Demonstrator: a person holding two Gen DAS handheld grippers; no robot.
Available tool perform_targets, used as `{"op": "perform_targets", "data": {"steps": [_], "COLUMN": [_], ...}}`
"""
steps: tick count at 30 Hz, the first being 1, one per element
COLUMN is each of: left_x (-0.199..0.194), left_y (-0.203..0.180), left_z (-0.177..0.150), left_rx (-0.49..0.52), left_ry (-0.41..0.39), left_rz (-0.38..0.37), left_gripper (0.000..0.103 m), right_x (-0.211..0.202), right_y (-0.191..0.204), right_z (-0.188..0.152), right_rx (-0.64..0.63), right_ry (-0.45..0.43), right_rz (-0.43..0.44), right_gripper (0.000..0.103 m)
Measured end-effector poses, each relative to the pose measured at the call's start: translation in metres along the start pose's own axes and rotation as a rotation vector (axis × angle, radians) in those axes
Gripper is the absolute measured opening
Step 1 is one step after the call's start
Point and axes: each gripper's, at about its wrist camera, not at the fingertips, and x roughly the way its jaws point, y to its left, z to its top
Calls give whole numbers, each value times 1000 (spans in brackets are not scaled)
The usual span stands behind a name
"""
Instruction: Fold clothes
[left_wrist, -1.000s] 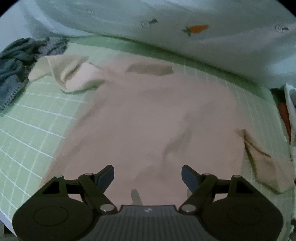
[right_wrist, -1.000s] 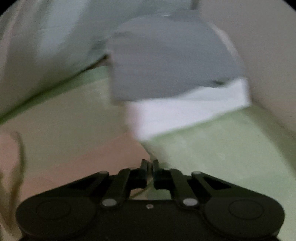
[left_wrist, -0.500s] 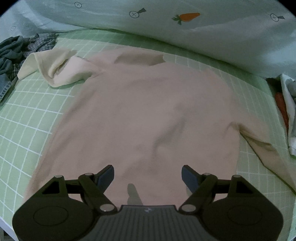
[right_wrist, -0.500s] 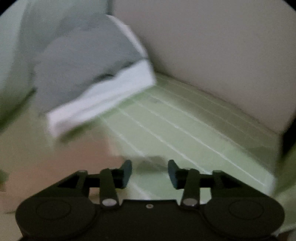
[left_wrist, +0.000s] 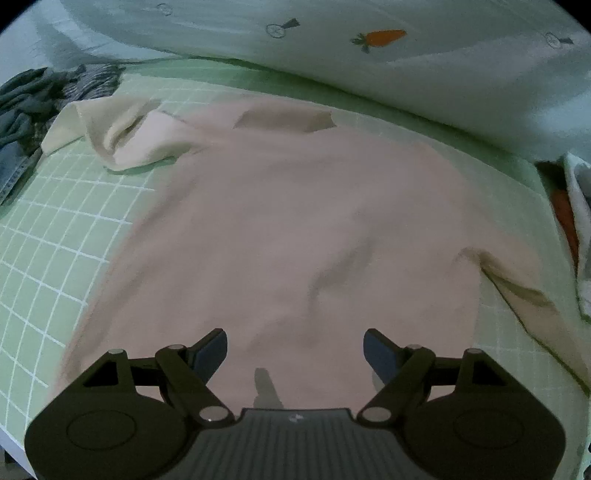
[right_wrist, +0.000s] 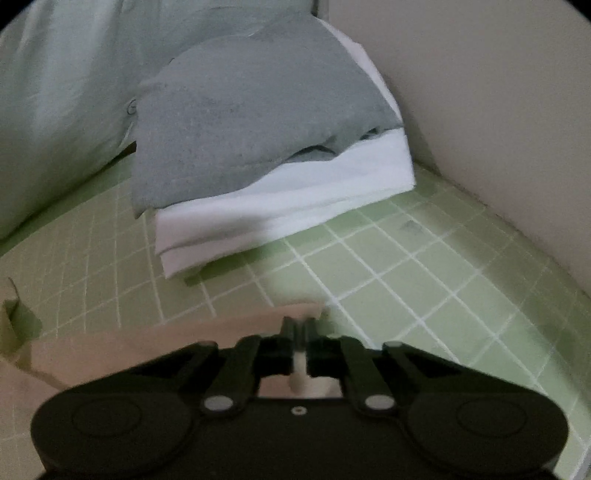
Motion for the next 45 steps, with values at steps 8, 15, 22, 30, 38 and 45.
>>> {"op": "perform_targets", "data": {"steps": [8, 15, 22, 30, 38, 45], "left_x": [2, -5, -17, -42, -60, -57], "left_y": [8, 13, 35, 91, 180, 252], "left_z": [-7, -12, -30, -46, -37, 8], "left_rx": [-21, -23, -87, -114, -147, -158], "left_ry": [19, -7, -23, -39, -51, -104], "left_rz": [-25, -28, -32, 11, 52, 65], "left_gripper": [82, 83, 85, 86, 86, 86], "right_x": [-49, -57, -71, -99, -129, -129], "right_y": [-26, -19, 24, 110, 209, 294], "right_z": [-36, -41, -31, -59, -92, -125], "right_rx": [68, 104, -1, -190, -278, -280], "right_ry": [3, -12, -57, -22, 38, 99], "right_rz": [-163, -168, -42, 247, 405, 410], "right_gripper": [6, 52, 95, 103, 103, 103]}}
